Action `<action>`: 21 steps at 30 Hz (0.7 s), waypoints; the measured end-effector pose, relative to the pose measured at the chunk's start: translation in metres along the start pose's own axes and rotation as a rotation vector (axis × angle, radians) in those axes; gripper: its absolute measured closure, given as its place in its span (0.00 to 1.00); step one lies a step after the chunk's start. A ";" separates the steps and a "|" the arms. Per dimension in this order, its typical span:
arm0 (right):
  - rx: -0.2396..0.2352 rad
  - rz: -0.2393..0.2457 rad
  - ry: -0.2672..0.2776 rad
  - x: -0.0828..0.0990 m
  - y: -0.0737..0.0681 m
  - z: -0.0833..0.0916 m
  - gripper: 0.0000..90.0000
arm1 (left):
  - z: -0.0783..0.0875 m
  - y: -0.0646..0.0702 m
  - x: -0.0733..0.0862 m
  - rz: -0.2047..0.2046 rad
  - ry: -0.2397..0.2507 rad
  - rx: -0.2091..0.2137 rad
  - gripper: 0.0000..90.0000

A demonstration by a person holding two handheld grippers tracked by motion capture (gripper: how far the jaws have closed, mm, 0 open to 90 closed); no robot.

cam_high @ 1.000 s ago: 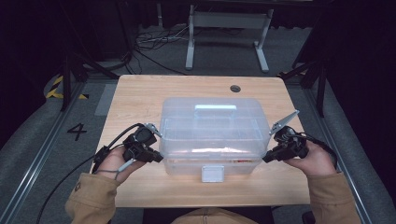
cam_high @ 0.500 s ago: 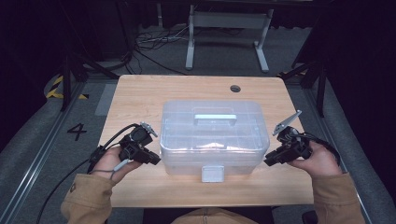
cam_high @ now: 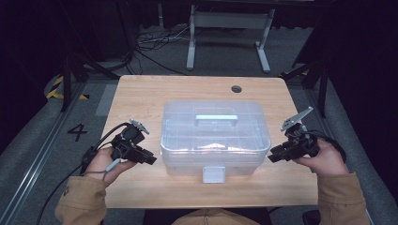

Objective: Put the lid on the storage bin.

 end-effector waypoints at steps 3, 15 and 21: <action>0.013 -0.011 0.062 0.001 0.004 0.010 0.67 | 0.006 -0.002 0.001 0.018 0.047 -0.009 0.74; 0.105 -0.062 0.268 -0.012 0.022 0.026 0.55 | 0.018 -0.020 0.007 0.118 0.219 -0.089 0.70; 0.171 -0.128 0.369 -0.009 0.042 0.027 0.49 | 0.018 -0.038 0.011 0.168 0.292 -0.176 0.66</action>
Point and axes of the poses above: each handheld gripper's, and its own axes: z roughly backward along the jaws, x roughly out of its underside, y roughly to its right, the point moved 6 cm from there along -z, roughly forward along the jaws, and after that the axes turned 12 degrees about -y, right-handed, at the moved point
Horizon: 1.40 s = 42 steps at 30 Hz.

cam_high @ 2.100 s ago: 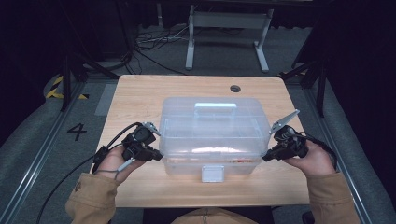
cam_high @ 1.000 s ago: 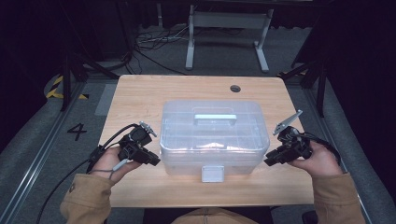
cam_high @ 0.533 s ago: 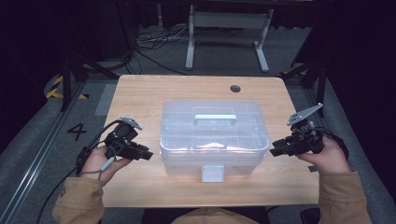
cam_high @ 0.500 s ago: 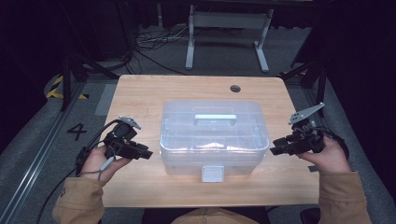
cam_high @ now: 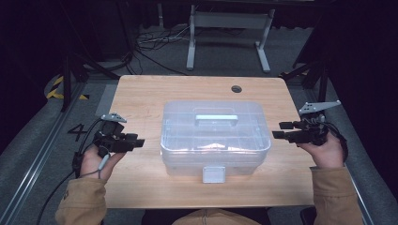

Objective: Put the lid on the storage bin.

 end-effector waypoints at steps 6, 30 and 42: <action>0.028 -0.041 0.040 0.006 0.016 -0.009 0.45 | -0.006 -0.013 0.001 0.029 0.038 -0.024 0.64; 0.115 -0.143 0.048 0.039 0.069 -0.048 0.38 | -0.055 -0.043 0.009 0.087 0.082 -0.042 0.60; 0.120 -0.163 0.011 0.052 0.081 -0.076 0.37 | -0.075 -0.050 0.015 0.104 0.044 -0.032 0.57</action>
Point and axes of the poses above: each handheld gripper's, and its own axes: z roughly backward along the jaws, x roughly out of its underside, y roughly to its right, the point moved 6 cm from there along -z, roughly forward along the jaws, and after that the axes turned 12 degrees about -y, right-handed, at the moved point
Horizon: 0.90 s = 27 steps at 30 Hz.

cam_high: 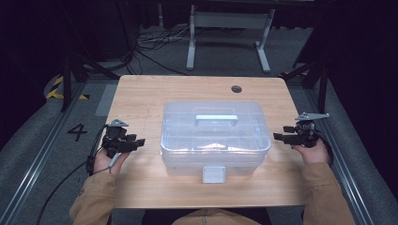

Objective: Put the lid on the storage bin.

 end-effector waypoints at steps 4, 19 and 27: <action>0.012 0.003 -0.019 0.003 0.002 -0.009 0.37 | -0.007 0.001 0.002 -0.011 -0.025 0.007 0.57; 0.044 0.069 -0.118 0.011 -0.002 -0.032 0.38 | -0.031 0.014 0.008 -0.108 -0.181 0.007 0.54; 0.041 0.087 -0.135 0.011 -0.004 -0.036 0.37 | -0.035 0.018 0.010 -0.135 -0.219 -0.011 0.52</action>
Point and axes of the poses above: each handheld gripper's, and its own axes: z roughly backward along the jaws, x roughly out of its underside, y roughly to its right, the point moved 6 cm from there along -z, roughly forward along the jaws, and after that the axes turned 12 degrees about -y, right-handed, at the moved point
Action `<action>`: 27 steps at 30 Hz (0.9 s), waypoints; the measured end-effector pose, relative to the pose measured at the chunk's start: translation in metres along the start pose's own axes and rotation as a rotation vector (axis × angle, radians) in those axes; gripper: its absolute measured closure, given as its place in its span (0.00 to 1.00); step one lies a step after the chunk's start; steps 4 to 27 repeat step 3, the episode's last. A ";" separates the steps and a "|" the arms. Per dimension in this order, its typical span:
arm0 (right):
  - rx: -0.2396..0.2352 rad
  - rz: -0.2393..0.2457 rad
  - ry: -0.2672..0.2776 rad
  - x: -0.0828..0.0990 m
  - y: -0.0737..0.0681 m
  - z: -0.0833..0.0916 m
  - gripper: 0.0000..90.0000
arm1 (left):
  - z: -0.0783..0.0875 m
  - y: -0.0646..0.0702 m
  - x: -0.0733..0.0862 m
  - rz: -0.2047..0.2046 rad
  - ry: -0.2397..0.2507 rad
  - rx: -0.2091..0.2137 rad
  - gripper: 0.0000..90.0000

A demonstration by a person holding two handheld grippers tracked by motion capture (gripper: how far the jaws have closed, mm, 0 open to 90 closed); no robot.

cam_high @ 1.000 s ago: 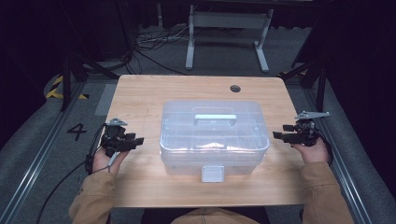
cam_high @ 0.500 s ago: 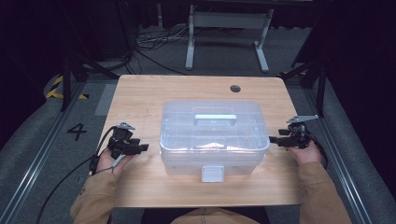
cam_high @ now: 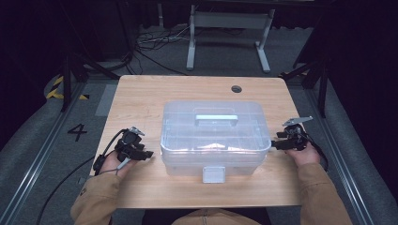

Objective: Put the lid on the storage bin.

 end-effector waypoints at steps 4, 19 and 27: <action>0.000 0.000 0.002 0.000 0.000 0.000 0.37 | 0.001 0.000 0.000 0.000 0.014 0.006 0.52; 0.000 0.000 0.002 0.000 0.000 0.000 0.37 | 0.001 0.000 0.000 0.000 0.014 0.006 0.52; 0.000 0.000 0.002 0.000 0.000 0.000 0.37 | 0.001 0.000 0.000 0.000 0.014 0.006 0.52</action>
Point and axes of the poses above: each handheld gripper's, and its own axes: z roughly backward along the jaws, x roughly out of its underside, y roughly to its right, the point moved 6 cm from there along -z, roughly forward along the jaws, and after that the axes turned 12 degrees about -y, right-handed, at the moved point
